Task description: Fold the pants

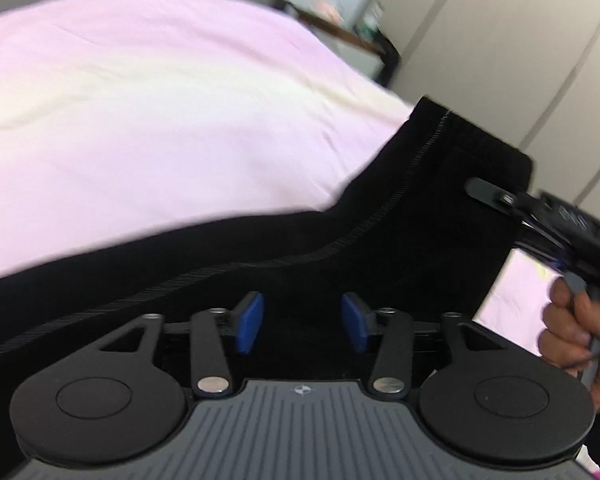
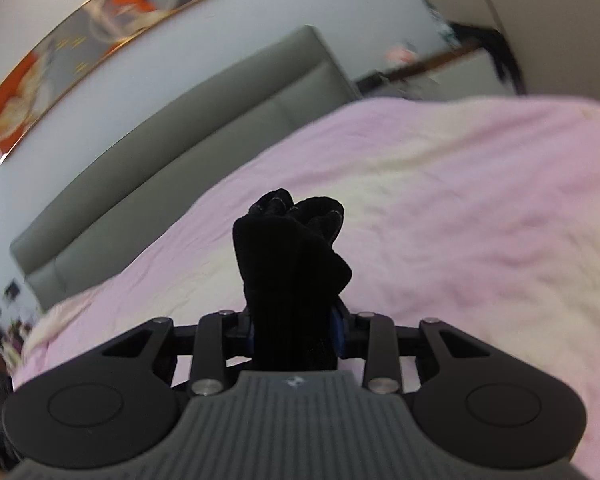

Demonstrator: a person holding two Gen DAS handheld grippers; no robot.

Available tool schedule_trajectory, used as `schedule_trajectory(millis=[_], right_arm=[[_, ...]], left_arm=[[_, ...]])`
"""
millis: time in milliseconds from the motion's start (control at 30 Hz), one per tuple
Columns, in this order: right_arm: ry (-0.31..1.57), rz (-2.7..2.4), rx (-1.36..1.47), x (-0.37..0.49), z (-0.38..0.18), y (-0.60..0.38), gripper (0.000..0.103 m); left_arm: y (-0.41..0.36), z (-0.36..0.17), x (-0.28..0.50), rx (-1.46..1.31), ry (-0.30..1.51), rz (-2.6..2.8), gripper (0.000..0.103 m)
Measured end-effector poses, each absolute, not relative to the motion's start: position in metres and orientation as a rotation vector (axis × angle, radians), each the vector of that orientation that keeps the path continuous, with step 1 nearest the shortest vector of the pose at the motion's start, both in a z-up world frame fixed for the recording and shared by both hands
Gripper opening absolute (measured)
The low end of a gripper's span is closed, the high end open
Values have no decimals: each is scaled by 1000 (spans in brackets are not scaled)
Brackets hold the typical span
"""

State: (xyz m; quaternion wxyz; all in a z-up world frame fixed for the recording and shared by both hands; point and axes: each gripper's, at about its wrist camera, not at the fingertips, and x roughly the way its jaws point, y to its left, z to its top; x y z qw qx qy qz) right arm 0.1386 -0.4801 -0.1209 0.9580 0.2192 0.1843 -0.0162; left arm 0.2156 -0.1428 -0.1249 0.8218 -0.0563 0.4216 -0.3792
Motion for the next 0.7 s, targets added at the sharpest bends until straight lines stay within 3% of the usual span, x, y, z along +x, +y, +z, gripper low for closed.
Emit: schedule_trajectory(millis=[200, 433, 700], right_arm=[[459, 156, -165, 158, -116, -328, 29], [679, 433, -623, 149, -161, -226, 29], [809, 432, -666, 149, -156, -226, 42]], left_arm=[[-38, -111, 213, -260, 891, -624, 63], [-10, -112, 187, -304, 888, -611, 65], [-40, -123, 179, -329, 934, -613, 68]])
